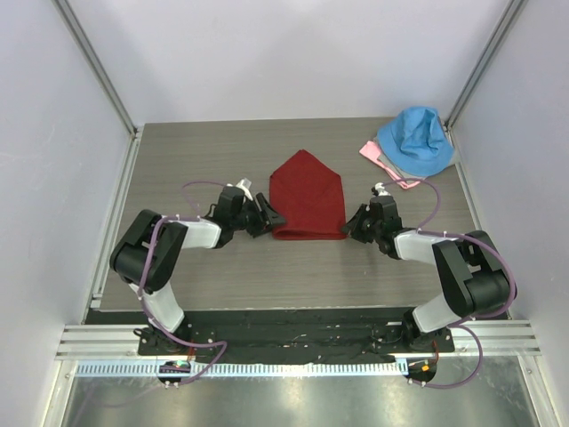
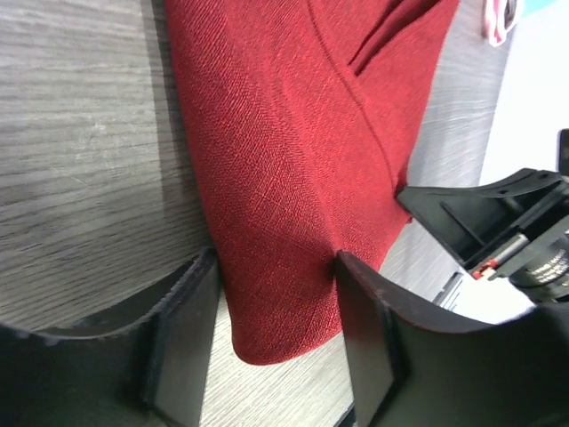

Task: Fold the napkin, place the utensils inside, and roll it up
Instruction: Roll the napkin with the utensil

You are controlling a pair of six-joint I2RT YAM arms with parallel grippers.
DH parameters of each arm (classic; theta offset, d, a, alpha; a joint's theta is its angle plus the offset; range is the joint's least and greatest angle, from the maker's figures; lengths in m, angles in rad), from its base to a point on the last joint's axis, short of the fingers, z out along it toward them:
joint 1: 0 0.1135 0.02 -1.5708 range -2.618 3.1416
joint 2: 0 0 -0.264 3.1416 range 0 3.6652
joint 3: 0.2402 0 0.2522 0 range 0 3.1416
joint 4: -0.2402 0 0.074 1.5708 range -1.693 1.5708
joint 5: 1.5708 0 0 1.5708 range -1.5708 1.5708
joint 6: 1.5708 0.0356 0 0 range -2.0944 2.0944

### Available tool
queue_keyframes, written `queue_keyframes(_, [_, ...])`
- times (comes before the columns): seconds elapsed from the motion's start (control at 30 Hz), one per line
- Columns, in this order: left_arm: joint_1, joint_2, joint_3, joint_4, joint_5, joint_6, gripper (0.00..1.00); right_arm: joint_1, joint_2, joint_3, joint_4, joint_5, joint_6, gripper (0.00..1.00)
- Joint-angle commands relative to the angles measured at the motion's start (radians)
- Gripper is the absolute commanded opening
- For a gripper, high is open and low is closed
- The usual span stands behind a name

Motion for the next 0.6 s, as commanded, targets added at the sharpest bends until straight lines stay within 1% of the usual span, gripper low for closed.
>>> queue_keyframes(0.0, [-0.018,0.013,0.04,-0.034,-0.023,0.041,0.55,0.004,0.018,-0.017,-0.011,0.04,-0.021,0.01])
queue_keyframes(0.13, [-0.026,0.019,0.055,-0.06,-0.04,0.057,0.48,0.004,0.021,-0.012,-0.011,0.04,-0.022,0.01])
queue_keyframes(0.2, [-0.029,0.024,0.069,-0.073,-0.039,0.062,0.47,0.004,0.023,-0.012,-0.011,0.042,-0.021,0.01])
queue_keyframes(0.27, [-0.033,0.031,0.086,-0.081,-0.039,0.073,0.44,0.002,0.023,-0.012,-0.011,0.043,-0.023,0.01])
queue_keyframes(0.5, [-0.035,0.037,0.137,-0.169,-0.052,0.103,0.34,0.002,0.02,-0.011,-0.016,0.043,-0.024,0.01])
queue_keyframes(0.57, [-0.035,0.037,0.152,-0.199,-0.055,0.108,0.28,0.002,0.014,-0.012,-0.016,0.045,-0.027,0.01])
